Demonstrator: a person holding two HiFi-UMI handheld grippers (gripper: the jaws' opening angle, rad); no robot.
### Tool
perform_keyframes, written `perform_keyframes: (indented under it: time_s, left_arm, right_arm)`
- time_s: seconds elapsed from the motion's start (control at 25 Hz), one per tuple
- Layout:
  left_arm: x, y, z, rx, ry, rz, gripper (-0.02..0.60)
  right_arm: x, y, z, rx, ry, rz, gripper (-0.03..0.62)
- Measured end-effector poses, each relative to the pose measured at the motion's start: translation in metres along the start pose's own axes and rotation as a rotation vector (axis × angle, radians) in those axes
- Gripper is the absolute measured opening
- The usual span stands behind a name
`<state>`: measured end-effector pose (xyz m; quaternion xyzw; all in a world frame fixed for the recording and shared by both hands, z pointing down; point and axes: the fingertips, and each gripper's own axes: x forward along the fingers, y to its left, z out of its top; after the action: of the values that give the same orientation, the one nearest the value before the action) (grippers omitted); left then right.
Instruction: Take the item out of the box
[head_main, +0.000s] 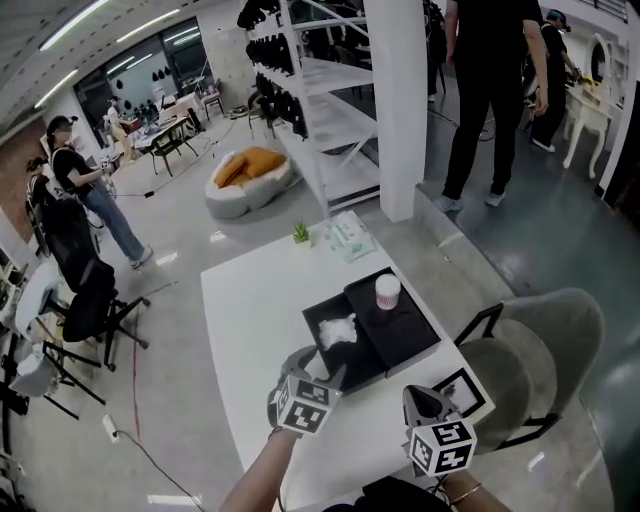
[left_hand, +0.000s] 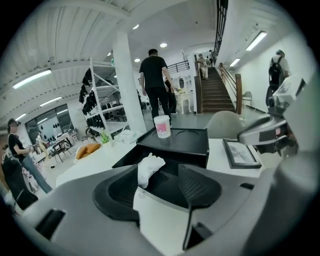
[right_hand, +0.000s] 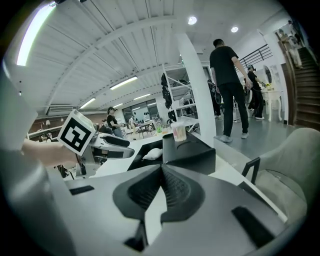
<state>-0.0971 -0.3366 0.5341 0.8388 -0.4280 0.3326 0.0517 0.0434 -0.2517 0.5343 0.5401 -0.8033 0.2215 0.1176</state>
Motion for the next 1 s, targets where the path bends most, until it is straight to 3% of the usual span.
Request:
perform_keyframes:
  time_s: [0.36,0.68,1.0]
  left_arm:
    - [0.045,0.011,0.003,0.148,0.092,-0.006,0.230]
    - [0.078,0.014,0.003,0.234,0.164,-0.047,0.238]
    - [0.106,0.017,-0.008,0.425,0.260,-0.043,0.239]
  right_arm:
    - [0.011,-0.017,-0.002,0.014,0.012,-0.012,0.000]
    - [0.017,-0.029,-0.003,0.034,0.021,-0.030,0.000]
    - [0.021,-0.036,-0.007,0.052,0.042,-0.038,0.000]
